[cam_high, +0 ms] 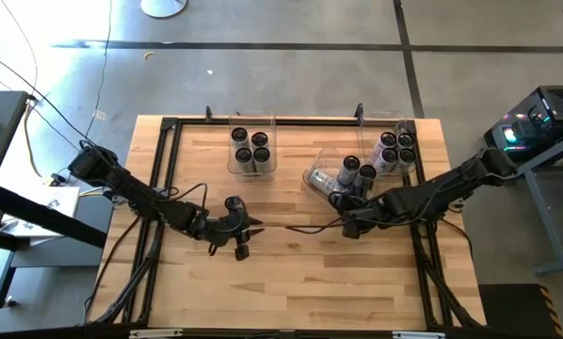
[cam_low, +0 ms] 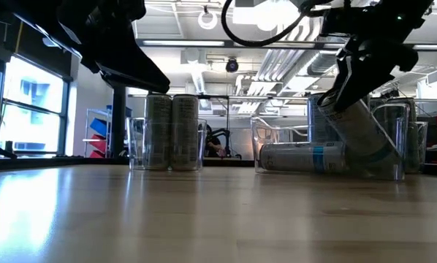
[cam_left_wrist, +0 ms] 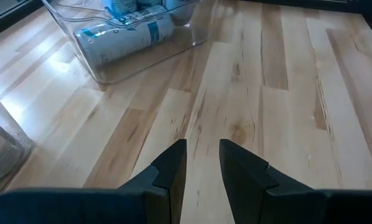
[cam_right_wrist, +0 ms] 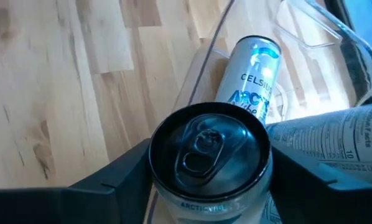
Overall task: Sort soda cans
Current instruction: Adjust the white/blue soda cans
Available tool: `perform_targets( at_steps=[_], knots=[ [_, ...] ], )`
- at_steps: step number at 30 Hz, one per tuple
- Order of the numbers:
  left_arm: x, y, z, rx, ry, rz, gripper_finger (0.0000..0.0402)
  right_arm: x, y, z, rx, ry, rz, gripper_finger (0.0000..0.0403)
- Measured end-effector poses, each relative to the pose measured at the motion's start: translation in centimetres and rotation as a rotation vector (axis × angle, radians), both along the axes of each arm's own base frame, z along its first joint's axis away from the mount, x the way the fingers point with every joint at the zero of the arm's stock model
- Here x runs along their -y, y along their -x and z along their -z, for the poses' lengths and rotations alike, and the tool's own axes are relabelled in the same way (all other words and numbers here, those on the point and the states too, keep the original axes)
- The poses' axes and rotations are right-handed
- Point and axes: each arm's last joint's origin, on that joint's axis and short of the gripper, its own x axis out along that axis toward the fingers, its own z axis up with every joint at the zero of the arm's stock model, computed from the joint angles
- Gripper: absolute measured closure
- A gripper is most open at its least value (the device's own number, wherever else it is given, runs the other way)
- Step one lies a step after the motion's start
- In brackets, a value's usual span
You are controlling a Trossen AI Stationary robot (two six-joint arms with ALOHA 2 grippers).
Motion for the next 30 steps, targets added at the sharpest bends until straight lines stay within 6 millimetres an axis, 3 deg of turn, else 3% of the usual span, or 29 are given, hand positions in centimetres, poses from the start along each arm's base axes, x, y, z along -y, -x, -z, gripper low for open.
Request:
perform_targets(
  at_steps=[5,13,21,24,30],
  knots=[
    [0.0,0.0,0.0,-0.001,0.0,0.002,0.0312,0.0,0.7,-0.6,0.071,0.008,0.111,0.0161],
    [0.0,0.0,0.0,-0.001,-0.001,0.002,0.0312,0.3,4.2,-3.2,0.269,0.035,0.31,0.0161],
    [0.1,0.1,0.0,-0.005,-0.002,0.002,0.0312,-0.4,7.0,-4.8,0.468,0.014,0.387,0.0161],
    [0.1,0.1,0.0,-0.006,-0.003,0.002,0.0312,-0.9,7.3,-4.4,0.513,-0.012,0.393,0.0161],
    [0.2,0.1,0.1,-0.007,-0.01,0.012,0.0312,-1.4,7.8,-1.3,0.572,-0.055,0.431,0.0161]
  ],
)
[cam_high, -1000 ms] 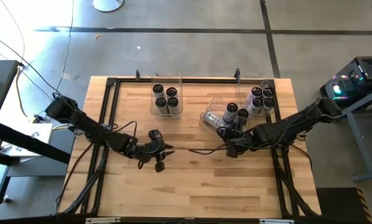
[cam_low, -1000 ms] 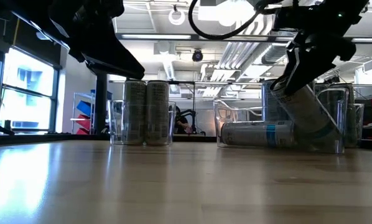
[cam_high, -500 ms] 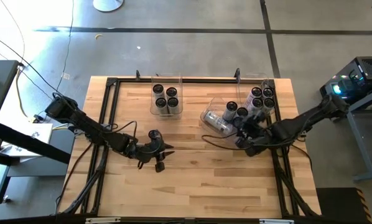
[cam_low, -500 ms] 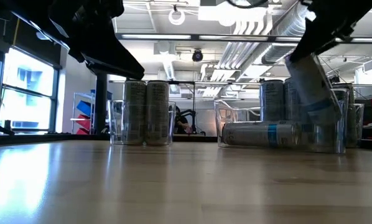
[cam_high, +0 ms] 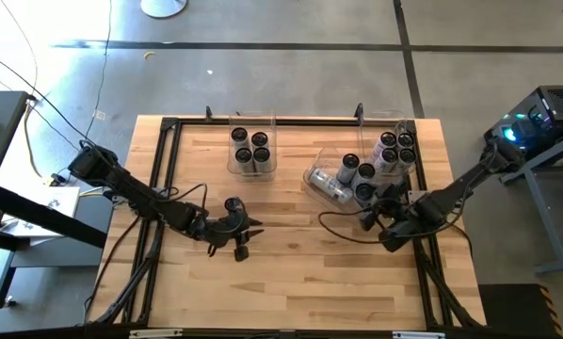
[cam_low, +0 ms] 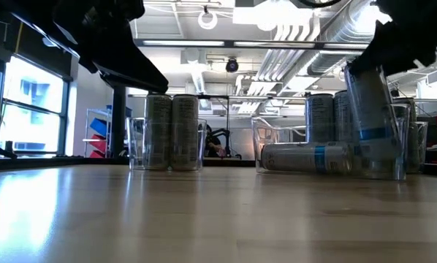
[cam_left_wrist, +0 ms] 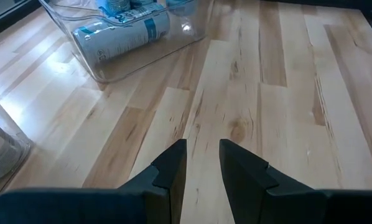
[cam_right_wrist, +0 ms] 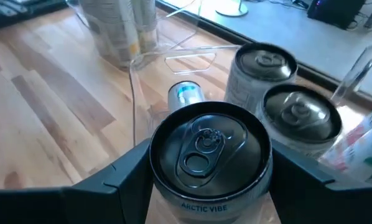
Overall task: Sort soda cans
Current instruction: Adjust the white/blue soda cans
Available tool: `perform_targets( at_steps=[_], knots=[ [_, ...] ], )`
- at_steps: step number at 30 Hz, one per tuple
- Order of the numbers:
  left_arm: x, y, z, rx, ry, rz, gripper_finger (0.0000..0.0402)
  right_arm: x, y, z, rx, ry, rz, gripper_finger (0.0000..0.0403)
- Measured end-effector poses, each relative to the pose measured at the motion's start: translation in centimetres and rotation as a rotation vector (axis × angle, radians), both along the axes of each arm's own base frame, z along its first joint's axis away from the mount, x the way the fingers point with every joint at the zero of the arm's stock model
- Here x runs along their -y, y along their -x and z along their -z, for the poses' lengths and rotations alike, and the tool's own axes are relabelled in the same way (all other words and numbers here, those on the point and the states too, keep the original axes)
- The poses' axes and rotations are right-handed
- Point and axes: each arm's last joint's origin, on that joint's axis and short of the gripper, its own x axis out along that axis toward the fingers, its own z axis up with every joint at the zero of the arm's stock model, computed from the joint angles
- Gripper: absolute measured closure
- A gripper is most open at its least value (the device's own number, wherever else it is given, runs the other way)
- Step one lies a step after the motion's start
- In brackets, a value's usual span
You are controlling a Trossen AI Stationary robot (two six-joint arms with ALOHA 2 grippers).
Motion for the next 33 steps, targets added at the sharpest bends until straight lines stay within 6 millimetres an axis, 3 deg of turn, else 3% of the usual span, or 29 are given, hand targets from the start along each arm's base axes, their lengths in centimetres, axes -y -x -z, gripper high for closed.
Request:
perform_targets(
  at_steps=[9,19,24,27,33],
  knots=[
    [0.0,0.0,0.0,0.0,-0.002,0.003,0.0312,-0.2,-0.2,2.2,0.141,-0.004,0.034,0.0161],
    [0.0,0.0,0.0,0.0,-0.002,0.003,0.0312,-0.1,0.0,4.3,0.161,-0.055,0.028,0.016],
    [0.0,0.0,0.0,0.0,-0.001,0.003,0.0312,0.0,0.0,4.4,0.118,-0.077,0.01,0.0093],
    [0.1,0.0,0.0,0.002,-0.001,0.002,0.0312,0.0,0.0,3.5,0.071,-0.102,-0.013,0.0064],
    [0.1,0.0,-0.1,0.009,0.016,-0.005,0.0312,-0.2,-0.6,-0.5,0.01,-0.121,-0.06,0.0055]
  ],
)
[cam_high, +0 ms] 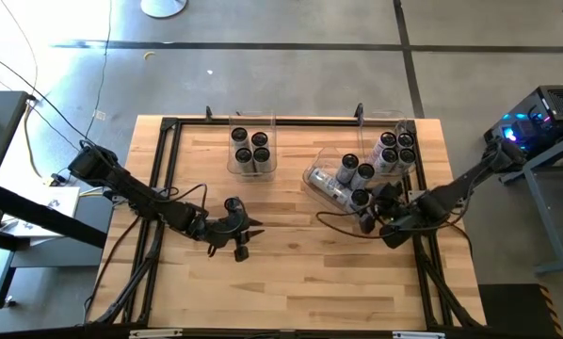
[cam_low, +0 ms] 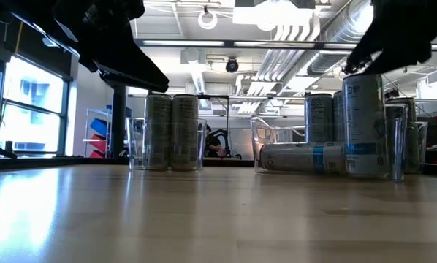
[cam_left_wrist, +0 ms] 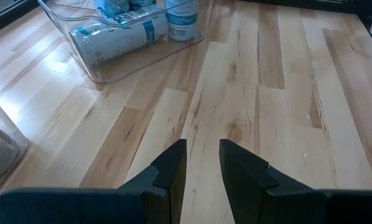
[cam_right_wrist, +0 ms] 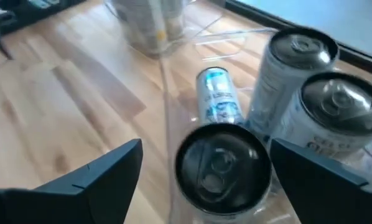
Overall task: Sort soda cans
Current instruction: Adjust the white/blue soda cans, then move the transparent bin to the center of the table
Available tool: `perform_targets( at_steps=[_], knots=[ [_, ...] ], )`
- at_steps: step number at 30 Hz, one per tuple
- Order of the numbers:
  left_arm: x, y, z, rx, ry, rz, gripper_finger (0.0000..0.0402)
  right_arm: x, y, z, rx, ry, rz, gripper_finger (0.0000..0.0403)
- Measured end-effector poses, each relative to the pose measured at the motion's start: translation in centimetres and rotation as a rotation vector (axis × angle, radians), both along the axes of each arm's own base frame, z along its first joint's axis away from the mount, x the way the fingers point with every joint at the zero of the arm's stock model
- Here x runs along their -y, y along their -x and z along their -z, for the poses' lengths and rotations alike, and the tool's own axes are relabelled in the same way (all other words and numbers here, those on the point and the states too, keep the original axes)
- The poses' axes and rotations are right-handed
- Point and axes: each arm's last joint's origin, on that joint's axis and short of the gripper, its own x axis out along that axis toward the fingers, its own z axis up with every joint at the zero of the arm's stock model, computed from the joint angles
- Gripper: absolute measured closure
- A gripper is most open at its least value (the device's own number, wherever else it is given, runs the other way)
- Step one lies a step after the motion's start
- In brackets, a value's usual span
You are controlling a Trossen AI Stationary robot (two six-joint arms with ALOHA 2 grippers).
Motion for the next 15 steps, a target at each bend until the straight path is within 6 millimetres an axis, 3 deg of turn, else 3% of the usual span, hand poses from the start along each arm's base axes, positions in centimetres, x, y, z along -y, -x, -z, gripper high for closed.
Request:
perform_targets(
  at_steps=[3,7,11,15],
  knots=[
    [0.0,0.0,0.0,0.0,0.001,-0.001,0.0312,-0.1,-0.5,-2.2,-0.037,-0.025,-0.063,0.0054],
    [0.0,0.0,0.0,0.0,0.001,0.0,0.0312,-0.8,-1.5,-4.5,-0.197,-0.024,-0.343,0.0054],
    [0.0,0.0,0.1,-0.007,0.003,0.007,0.0312,-1.7,-2.0,-5.1,-0.413,-0.025,-0.62,0.0055],
    [0.0,0.0,0.1,-0.008,0.003,0.007,0.0312,-2.2,-2.2,-3.7,-0.635,-0.058,-0.689,0.0057]
  ],
)
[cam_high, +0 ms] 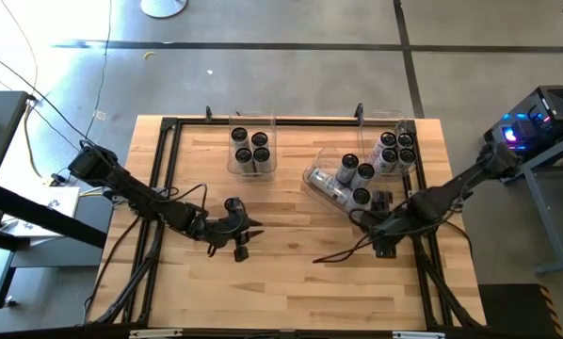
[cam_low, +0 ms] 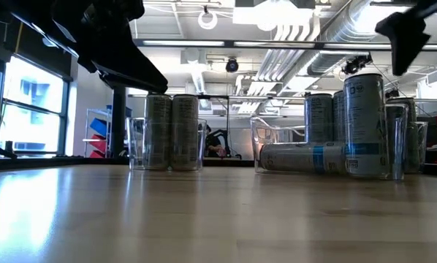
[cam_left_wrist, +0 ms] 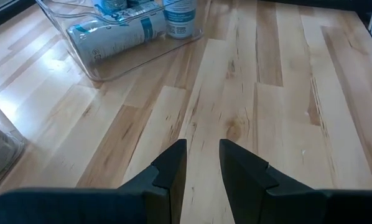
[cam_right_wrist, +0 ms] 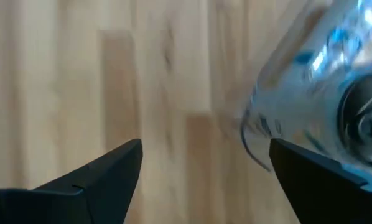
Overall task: Sort soda cans
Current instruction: Move the transparent bin to the center of the table
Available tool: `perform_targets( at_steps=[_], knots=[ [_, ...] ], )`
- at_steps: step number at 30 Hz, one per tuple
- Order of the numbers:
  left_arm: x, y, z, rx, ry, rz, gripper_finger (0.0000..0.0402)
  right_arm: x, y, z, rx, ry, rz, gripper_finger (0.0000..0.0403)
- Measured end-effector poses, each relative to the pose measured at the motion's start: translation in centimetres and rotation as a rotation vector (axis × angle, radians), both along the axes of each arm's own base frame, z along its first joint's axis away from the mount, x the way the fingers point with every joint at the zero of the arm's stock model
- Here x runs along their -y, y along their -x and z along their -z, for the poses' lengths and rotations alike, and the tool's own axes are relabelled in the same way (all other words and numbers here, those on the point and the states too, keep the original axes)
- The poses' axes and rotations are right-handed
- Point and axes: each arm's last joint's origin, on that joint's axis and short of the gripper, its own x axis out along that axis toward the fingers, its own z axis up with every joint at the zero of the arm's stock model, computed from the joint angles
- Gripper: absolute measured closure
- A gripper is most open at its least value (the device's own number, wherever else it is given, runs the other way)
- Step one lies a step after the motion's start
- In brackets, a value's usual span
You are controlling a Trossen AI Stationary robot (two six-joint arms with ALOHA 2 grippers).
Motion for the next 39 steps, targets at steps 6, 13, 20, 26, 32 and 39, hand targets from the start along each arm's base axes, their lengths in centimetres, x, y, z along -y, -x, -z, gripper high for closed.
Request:
perform_targets(
  at_steps=[6,13,20,26,32,39],
  knots=[
    [0.0,0.0,0.0,0.0,0.0,0.001,0.0312,-0.3,-0.6,3.4,-0.186,0.15,-0.067,0.0099],
    [0.0,0.0,0.0,-0.001,0.001,0.002,0.0312,0.4,-1.4,5.0,-0.237,0.271,-0.081,0.0174],
    [0.0,0.0,0.0,0.0,0.001,0.002,0.0312,1.6,-2.3,5.2,-0.258,0.189,-0.022,0.0278],
    [0.0,0.0,0.0,-0.001,0.001,0.002,0.0312,2.2,-3.1,5.2,-0.236,0.12,-0.048,0.0367],
    [0.0,0.0,0.0,-0.001,0.001,0.002,0.0312,2.3,-4.4,5.1,-0.156,-0.011,-0.053,0.0396],
    [0.0,0.0,0.0,-0.001,0.001,0.003,0.0312,1.5,-5.4,5.0,-0.061,-0.129,-0.063,0.0399]
  ],
)
